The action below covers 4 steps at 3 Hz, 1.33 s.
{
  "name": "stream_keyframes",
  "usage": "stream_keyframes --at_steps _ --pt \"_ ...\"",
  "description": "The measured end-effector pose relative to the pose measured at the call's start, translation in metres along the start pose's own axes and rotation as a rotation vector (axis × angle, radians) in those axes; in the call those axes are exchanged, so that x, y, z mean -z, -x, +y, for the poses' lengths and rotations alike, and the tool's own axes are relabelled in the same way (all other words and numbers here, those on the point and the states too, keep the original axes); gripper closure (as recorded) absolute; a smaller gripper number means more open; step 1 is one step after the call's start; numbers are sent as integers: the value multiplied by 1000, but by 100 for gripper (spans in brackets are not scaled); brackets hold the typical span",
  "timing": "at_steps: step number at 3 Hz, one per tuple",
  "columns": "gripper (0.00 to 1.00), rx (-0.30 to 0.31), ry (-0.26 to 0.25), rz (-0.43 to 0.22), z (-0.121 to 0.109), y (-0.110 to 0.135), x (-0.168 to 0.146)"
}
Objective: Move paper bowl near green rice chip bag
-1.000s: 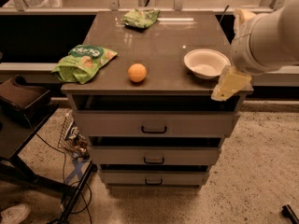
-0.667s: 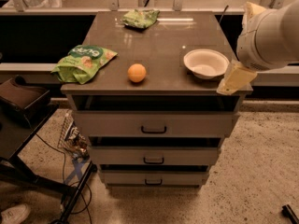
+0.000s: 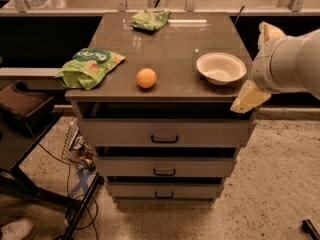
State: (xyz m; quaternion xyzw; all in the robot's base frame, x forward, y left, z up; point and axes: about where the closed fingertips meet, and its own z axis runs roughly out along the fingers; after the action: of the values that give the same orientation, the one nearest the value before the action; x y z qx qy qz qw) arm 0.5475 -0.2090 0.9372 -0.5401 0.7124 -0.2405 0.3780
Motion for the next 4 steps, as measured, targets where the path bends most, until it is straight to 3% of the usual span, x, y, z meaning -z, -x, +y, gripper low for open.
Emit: stream_keyframes --at_steps 1,2,4 --pt "0 31 -64 -53 -11 -5 -35" --pt "0 54 -92 -87 -18 -2 -61" --pt "2 83 -83 -102 -8 -1 -111"
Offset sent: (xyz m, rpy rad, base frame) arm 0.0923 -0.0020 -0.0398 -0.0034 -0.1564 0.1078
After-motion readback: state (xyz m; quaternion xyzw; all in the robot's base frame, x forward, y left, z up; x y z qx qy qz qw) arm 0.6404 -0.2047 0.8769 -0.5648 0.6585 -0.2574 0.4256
